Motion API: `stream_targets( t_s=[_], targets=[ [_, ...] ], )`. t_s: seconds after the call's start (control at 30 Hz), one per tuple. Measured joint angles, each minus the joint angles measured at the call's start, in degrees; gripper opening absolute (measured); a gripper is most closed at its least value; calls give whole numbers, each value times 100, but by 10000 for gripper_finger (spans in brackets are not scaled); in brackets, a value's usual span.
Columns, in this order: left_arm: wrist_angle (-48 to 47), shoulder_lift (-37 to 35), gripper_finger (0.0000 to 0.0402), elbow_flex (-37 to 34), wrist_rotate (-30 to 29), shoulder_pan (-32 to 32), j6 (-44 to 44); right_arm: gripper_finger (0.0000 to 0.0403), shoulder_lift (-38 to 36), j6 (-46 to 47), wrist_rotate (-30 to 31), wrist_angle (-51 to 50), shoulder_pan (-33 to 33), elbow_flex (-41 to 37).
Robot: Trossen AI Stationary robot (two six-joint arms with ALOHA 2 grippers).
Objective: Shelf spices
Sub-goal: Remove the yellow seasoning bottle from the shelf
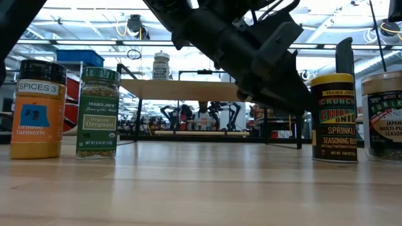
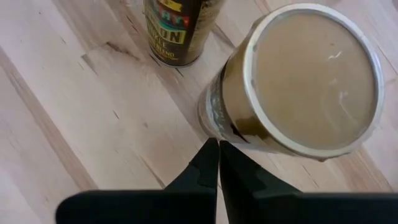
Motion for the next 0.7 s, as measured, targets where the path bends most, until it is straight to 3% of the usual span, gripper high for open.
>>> stream_targets(
  t_s=[0.4,0.7],
  targets=[
    [259,0,191,0,-208,9,1,0,0,-83,346,391,0,-4],
    [-269,-293,191,76,-272,11,53,0,-44,-1,389,545,66,-4]
  ],
)
